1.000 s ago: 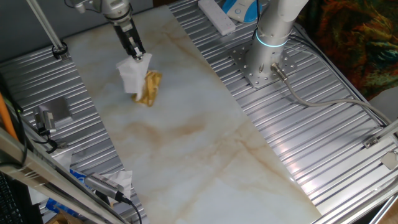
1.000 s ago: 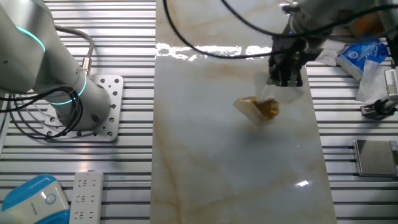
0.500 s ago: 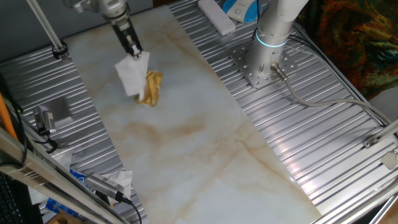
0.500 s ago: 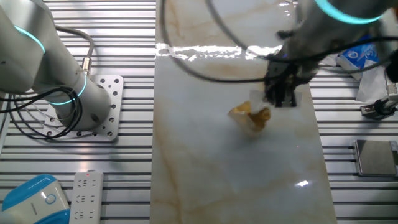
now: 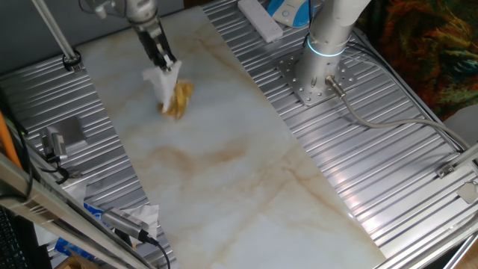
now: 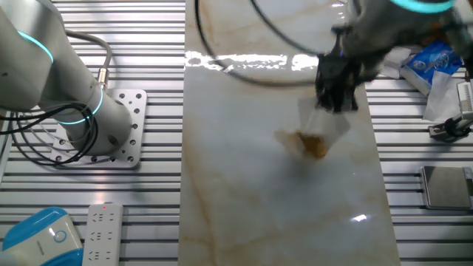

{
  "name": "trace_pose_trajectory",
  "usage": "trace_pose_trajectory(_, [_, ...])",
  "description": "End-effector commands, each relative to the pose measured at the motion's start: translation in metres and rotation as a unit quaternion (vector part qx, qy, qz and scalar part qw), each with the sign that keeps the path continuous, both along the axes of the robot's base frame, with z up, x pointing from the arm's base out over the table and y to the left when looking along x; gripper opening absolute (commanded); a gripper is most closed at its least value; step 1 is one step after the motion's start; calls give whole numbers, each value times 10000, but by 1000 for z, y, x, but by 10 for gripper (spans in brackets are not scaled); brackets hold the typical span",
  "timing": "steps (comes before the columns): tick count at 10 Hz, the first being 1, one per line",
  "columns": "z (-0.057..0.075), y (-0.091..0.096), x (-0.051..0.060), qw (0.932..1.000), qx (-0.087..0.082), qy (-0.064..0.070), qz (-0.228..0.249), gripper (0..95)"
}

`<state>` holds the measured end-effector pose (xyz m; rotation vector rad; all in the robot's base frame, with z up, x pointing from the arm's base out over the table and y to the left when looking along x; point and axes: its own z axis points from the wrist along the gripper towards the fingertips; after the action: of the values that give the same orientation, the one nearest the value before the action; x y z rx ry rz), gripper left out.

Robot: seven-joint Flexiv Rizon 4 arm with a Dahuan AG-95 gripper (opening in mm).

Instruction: Pull out a napkin

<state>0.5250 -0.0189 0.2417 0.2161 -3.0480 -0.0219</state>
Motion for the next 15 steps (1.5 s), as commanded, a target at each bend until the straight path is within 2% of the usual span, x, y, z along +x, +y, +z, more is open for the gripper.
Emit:
trace_pose_trajectory(1, [-1,-3,-2,9980,-151,30,-619,0])
trace_pose_trajectory(2, [1,-32,-12,9990,-48,23,-454,0])
trace_pose_trajectory(3, [5,-75,-23,9998,87,24,-179,0])
trace_pose_trajectory(4, [8,-107,-33,9999,171,18,-21,0])
trace_pose_trajectory(5, [8,-120,-37,9998,212,5,16,0])
trace_pose_trajectory(7, [5,-112,-29,9998,210,10,8,0])
trace_pose_trajectory(8, [4,-92,-20,9998,194,18,-47,0])
trace_pose_trajectory(9, [3,-82,-17,9998,176,21,-70,0])
trace_pose_trajectory(10, [-1,-22,-3,9994,-83,25,-350,0])
trace_pose_trajectory(11, [-5,13,5,9974,-274,29,-666,0])
trace_pose_trajectory(12, [-9,33,14,9961,-468,25,-742,0])
trace_pose_trajectory(13, [-10,26,13,9965,-403,29,-735,0])
trace_pose_trajectory(14, [-8,11,6,9976,-361,31,-589,0])
trace_pose_trajectory(15, [-2,-2,-1,9982,-229,23,-548,0])
